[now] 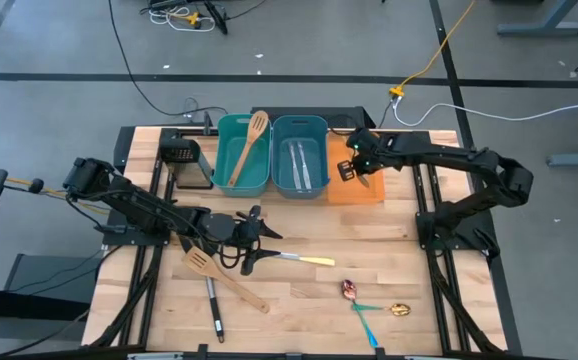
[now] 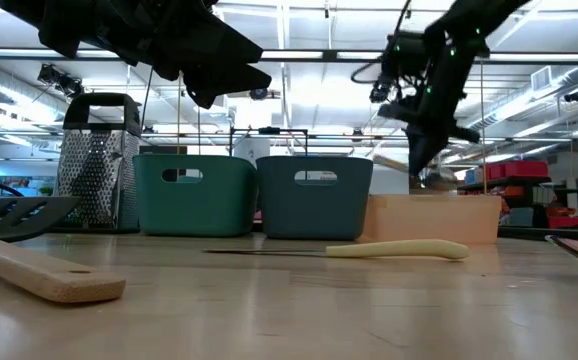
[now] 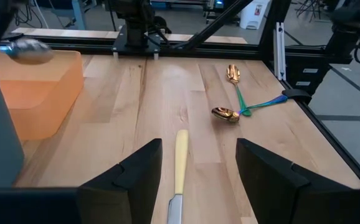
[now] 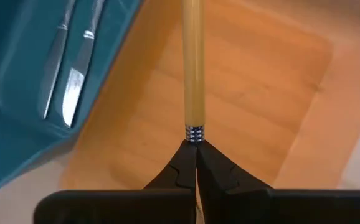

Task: Pick & Place Kitchen Items
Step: Put the yellow spoon into the orange bin, then put the blue spoon into the orange bin

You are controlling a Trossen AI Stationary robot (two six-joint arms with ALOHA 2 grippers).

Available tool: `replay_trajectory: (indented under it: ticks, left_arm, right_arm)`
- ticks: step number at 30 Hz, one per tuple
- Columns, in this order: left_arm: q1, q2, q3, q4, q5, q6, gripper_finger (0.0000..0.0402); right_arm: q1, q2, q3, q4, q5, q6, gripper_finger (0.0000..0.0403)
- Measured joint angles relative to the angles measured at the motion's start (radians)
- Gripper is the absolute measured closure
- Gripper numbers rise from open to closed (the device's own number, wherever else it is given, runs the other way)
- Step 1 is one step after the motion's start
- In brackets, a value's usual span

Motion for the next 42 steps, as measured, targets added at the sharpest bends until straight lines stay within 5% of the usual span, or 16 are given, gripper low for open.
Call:
replay_trajectory:
  ticks: [17,30,42]
  left_arm:
    - [0.000,0.000,0.000,0.000,0.000,0.009,0.0191]
    - [0.000,0.000,0.000,0.000,0.000,0.009,0.0191]
    - [0.000,0.000,0.000,0.000,0.000,0.009,0.0191]
  right_arm:
    - [-0.126,0.000,-0.210,0.205,-0.103,0.000,0.0399]
    - [-0.133,0.000,-0.222,0.238,-0.102,-0.011,0.0398]
    - [-0.132,0.000,-0.222,0.241,-0.083,-0.027,0.0351]
